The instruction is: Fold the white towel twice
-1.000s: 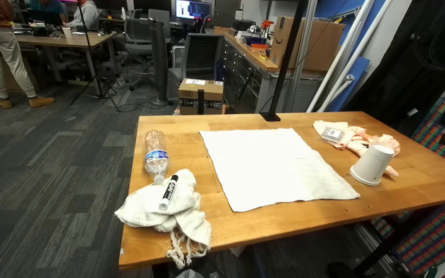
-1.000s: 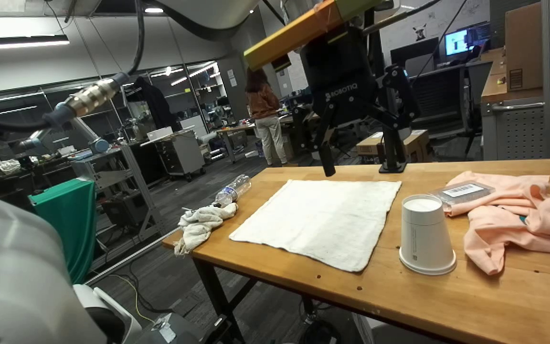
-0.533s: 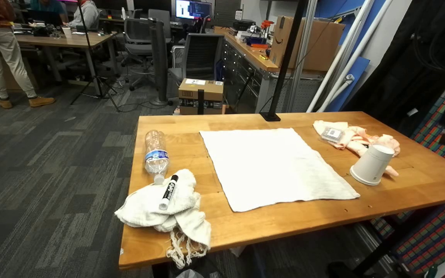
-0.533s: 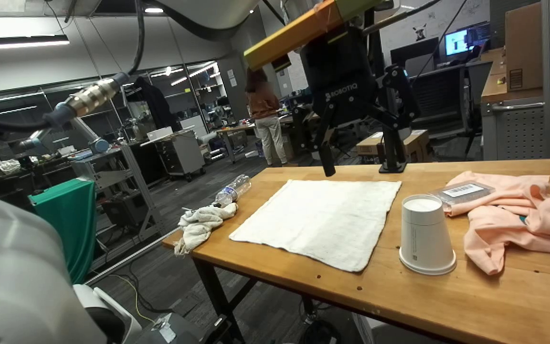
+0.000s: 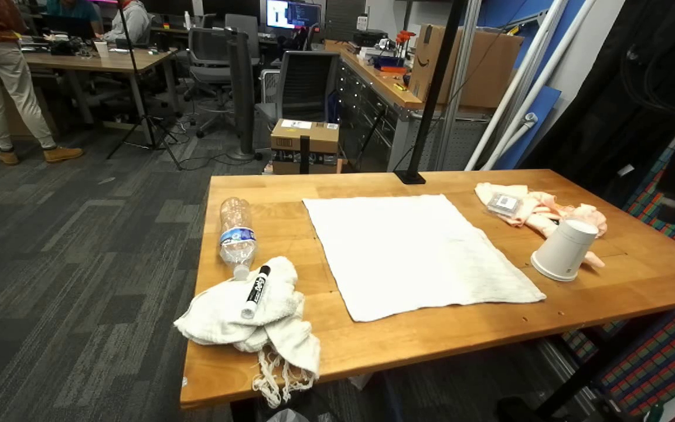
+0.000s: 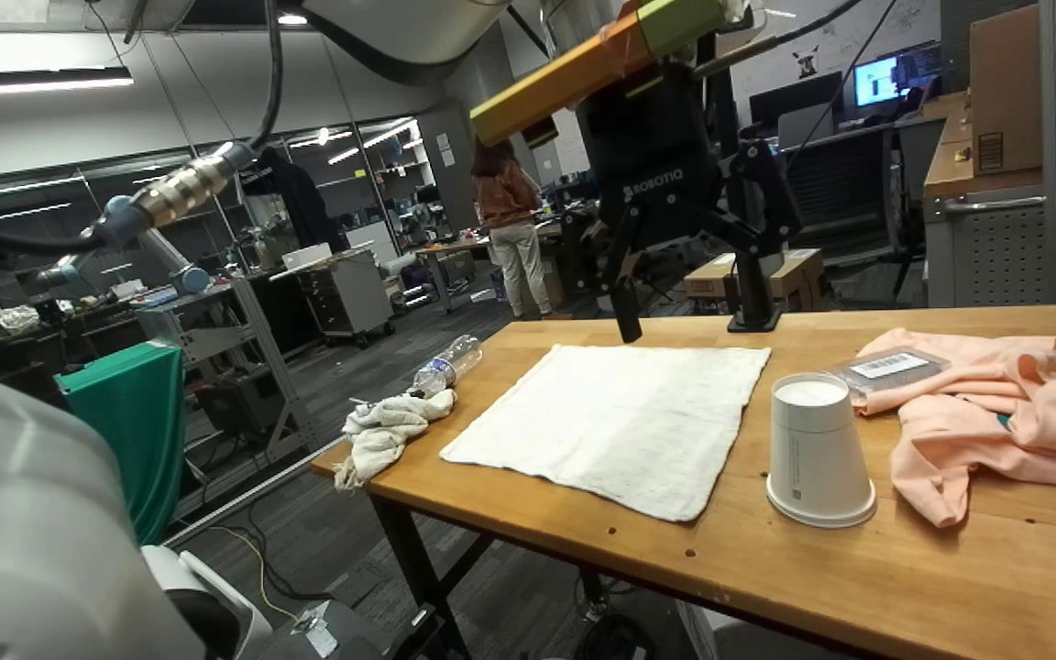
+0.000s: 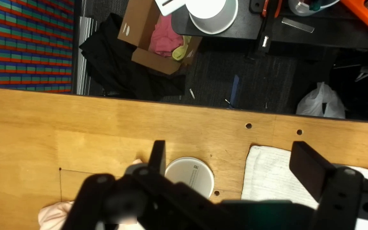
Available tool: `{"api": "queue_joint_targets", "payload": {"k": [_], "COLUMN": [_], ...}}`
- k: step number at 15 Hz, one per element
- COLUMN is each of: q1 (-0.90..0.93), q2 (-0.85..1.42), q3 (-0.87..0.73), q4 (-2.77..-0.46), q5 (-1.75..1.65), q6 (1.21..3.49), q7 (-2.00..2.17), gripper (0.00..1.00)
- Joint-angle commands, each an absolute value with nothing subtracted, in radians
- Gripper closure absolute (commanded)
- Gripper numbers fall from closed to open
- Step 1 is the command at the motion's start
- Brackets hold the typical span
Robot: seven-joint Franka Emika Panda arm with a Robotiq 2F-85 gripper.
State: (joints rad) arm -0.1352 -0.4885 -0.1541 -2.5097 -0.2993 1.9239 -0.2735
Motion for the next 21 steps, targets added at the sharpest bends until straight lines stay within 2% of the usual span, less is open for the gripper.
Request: {"api": "queue_joint_targets", "payload": {"k": [1,7,13,18,21], "q1": [-0.113,-0.098,-0.156,-0.212,-0.190], "q2": [-0.474,-0.435,-0.360,-0.270,-0.202], "q3": [-0.164,-0.112,0.073,0.207,0.179], "q4": [-2.511,-2.605,-2.706,-2.690,-2.659], "q5": [-0.214,-0.072,-0.233,-0.431,-0.442], "q6": [1.984,2.256,2.537,2.531,2.519], "q7": [-0.227,-0.048,0.344,0.693,0.758], "gripper": [0.00,0.00,0.00,0.00,0.00]}}
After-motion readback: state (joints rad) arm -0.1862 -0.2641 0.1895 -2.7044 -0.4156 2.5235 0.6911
